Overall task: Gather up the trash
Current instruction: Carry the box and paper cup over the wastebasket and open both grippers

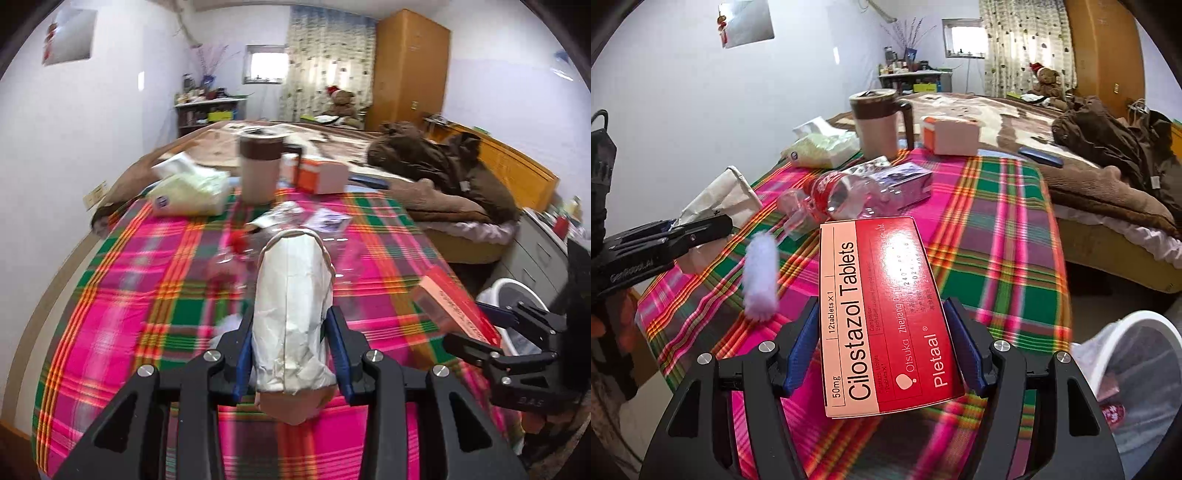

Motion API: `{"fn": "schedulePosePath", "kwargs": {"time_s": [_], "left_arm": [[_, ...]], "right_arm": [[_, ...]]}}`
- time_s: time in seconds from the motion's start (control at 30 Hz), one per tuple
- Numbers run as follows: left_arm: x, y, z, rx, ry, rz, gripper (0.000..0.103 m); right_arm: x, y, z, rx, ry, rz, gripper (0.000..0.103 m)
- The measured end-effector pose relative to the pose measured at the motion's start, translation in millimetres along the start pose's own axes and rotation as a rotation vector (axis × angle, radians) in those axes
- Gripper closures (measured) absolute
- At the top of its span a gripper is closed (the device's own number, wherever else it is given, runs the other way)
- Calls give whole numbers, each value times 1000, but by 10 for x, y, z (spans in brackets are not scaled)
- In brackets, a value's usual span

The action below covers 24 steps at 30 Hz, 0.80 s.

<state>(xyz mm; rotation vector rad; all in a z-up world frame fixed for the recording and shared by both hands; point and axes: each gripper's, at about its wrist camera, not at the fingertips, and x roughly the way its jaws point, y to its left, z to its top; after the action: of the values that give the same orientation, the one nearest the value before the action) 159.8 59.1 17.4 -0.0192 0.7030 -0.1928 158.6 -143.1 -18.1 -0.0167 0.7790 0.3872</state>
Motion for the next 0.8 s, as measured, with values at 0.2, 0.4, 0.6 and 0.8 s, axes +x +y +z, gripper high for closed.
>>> {"fn": "schedulePosePath", "kwargs": {"time_s": [0.2, 0.4, 0.6, 0.8], "left_arm": [[50, -455, 26, 51, 2, -79, 64], [146, -918, 34, 99, 18, -157, 64], [207, -1409, 33, 152, 30, -225, 64], [264, -1856, 15, 213, 36, -276, 64]], "right_arm": [[-233, -250, -62, 42, -22, -61, 36], [-478, -607, -168, 116, -43, -131, 35], [-695, -924, -284, 171, -60, -204, 35], [-826, -1186, -394, 223, -65, -272, 35]]}}
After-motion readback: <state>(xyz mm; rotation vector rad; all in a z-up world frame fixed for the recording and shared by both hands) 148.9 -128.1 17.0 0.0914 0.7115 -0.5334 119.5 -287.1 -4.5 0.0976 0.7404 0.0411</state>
